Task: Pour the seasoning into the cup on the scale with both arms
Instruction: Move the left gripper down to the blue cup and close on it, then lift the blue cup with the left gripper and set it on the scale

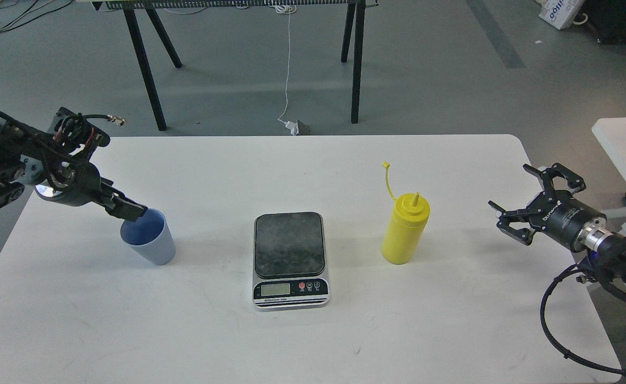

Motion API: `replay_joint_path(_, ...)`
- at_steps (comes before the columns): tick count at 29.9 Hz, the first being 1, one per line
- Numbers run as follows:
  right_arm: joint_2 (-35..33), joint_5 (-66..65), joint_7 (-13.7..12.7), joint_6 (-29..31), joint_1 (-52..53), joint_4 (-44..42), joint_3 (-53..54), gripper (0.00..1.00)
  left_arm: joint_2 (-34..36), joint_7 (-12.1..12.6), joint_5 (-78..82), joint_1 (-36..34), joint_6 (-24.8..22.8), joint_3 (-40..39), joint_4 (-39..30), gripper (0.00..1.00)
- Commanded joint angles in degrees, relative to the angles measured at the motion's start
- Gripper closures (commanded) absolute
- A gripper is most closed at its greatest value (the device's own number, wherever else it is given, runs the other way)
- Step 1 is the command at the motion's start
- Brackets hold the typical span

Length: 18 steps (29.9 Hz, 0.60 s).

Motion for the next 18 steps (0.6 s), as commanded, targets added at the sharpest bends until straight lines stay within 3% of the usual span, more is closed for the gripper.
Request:
replay_joint_path(1,0.1,0.0,0.0,0.0,0.0,0.0,-0.1,0.02,0.0,0.0,-0.1,0.1,0.0,0.0,0.0,0.00)
replay_joint_path(18,0.1,0.0,0.0,0.0,-0.5,0.0,0.0,0.02,-0.9,0.0,-0.5,4.5,0.0,0.0,0.8,0.00)
